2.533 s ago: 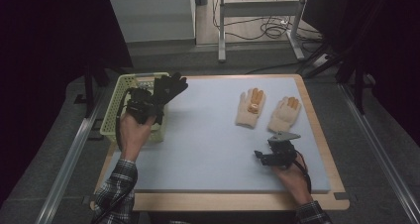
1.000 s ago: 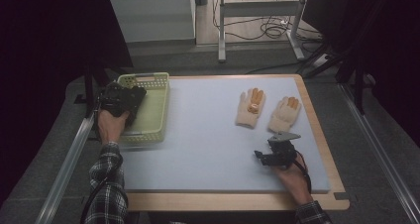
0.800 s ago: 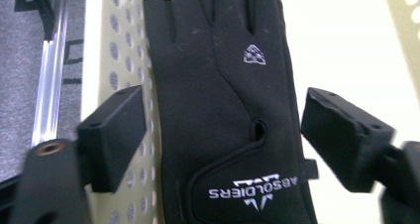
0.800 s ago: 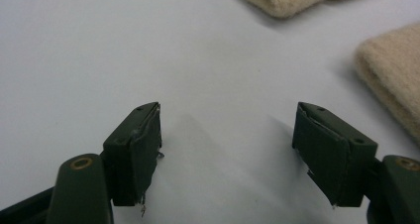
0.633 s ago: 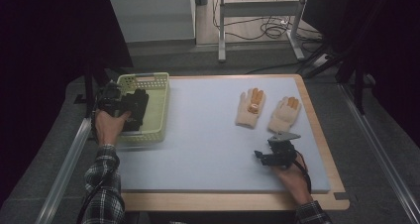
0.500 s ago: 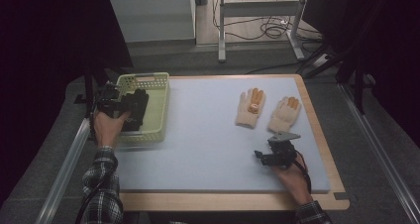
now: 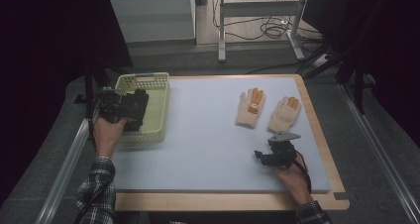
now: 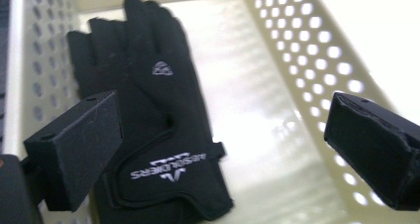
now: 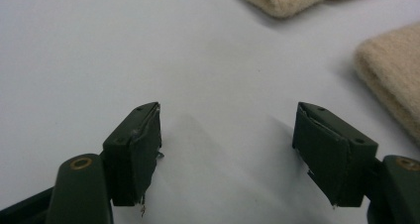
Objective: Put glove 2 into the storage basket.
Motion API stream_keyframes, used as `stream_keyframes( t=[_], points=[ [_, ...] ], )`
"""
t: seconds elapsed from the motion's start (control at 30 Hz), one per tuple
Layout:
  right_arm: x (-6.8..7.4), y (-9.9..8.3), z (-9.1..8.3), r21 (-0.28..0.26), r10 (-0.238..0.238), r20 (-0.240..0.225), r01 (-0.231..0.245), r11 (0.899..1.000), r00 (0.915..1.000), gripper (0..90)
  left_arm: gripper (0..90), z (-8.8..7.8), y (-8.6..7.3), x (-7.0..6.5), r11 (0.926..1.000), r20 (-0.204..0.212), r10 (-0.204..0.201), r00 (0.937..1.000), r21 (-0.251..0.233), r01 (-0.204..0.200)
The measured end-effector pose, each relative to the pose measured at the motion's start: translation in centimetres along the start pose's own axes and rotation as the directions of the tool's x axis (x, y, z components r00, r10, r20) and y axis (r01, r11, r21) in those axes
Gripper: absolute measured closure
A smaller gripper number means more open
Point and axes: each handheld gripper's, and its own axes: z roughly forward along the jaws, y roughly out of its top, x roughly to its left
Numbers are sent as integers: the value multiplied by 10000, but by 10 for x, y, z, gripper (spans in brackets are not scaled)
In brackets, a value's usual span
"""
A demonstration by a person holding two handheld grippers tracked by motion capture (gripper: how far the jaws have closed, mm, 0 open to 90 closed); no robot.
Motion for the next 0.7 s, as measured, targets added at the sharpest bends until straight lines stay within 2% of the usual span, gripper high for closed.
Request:
stream_keyframes(
  t=[0.2, 0.3, 0.43, 0.53, 0.7],
  points=[
    [0, 0, 0, -23, 7, -1, -7, 10000, 10000, 265, 9, -11, -4, -21, 9975, 551, 627, 9965, -368, -607],
    [0, 0, 0, 3, 1, 12, -1, 10000, 10000, 265, 7, -16, -7, -34, 9936, 819, 1036, 9912, -536, -994],
    [0, 0, 0, 5, 2, 12, -2, 10000, 10000, 265, 7, -19, -11, -55, 9869, 1180, 1541, 9810, -674, -1469],
    [0, 0, 0, 6, -1, 11, 1, 10000, 10000, 265, 7, -20, -14, -73, 9786, 1548, 2012, 9672, -762, -1914],
    [0, 0, 0, 16, -33, 5, 33, 10000, 10000, 265, 9, -19, -23, -105, 9562, 1926, 2911, 9371, -886, -2789]
  ],
)
